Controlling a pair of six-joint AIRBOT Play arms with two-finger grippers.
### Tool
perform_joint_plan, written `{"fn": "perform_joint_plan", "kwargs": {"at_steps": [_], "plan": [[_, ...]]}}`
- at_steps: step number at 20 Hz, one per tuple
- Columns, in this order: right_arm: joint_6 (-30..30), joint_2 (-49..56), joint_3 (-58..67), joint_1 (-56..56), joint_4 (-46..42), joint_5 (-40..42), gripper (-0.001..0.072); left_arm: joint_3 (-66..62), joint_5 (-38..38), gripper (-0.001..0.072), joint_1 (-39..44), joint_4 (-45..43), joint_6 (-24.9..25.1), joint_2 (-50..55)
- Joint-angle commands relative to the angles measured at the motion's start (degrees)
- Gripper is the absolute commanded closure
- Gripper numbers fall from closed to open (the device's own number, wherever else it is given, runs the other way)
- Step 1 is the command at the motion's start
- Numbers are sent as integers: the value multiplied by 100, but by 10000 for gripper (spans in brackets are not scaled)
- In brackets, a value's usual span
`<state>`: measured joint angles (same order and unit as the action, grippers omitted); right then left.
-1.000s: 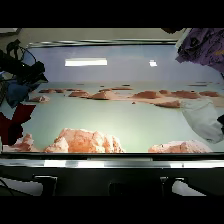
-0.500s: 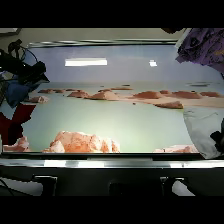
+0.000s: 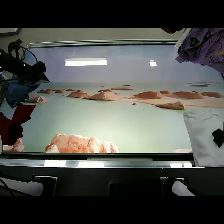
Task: Fold the clothes and pants, and hang the long-sleeved shirts on hangers.
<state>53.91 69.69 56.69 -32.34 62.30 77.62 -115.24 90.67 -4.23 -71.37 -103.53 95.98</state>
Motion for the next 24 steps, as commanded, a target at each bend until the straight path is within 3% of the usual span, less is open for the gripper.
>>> {"fn": "perform_joint_plan", "kwargs": {"at_steps": [1,4,5,8,9,12,15,24], "plan": [[1040,-2,999,7,1316,-1226,367,-2,-33,689,2,0,2,-68],[2299,48,1698,472,3303,-2190,464,0,-433,689,-11,-7,291,-389],[2677,57,1823,828,3569,-2245,559,0,-647,689,-11,-9,531,-557],[3373,55,1926,2249,3668,-2114,606,4,-916,690,50,-120,1001,-1139],[3403,55,1923,2719,3661,-2024,675,55,-861,690,105,-260,992,-1298],[3329,55,1923,3851,3663,-1969,672,872,-918,690,321,-916,960,-1923],[3329,55,1923,4577,3648,-2028,672,2238,-1561,690,396,-1034,955,-2699],[3335,55,1923,4725,3279,-2186,672,2839,-1335,687,393,-1032,951,-2955]]}}
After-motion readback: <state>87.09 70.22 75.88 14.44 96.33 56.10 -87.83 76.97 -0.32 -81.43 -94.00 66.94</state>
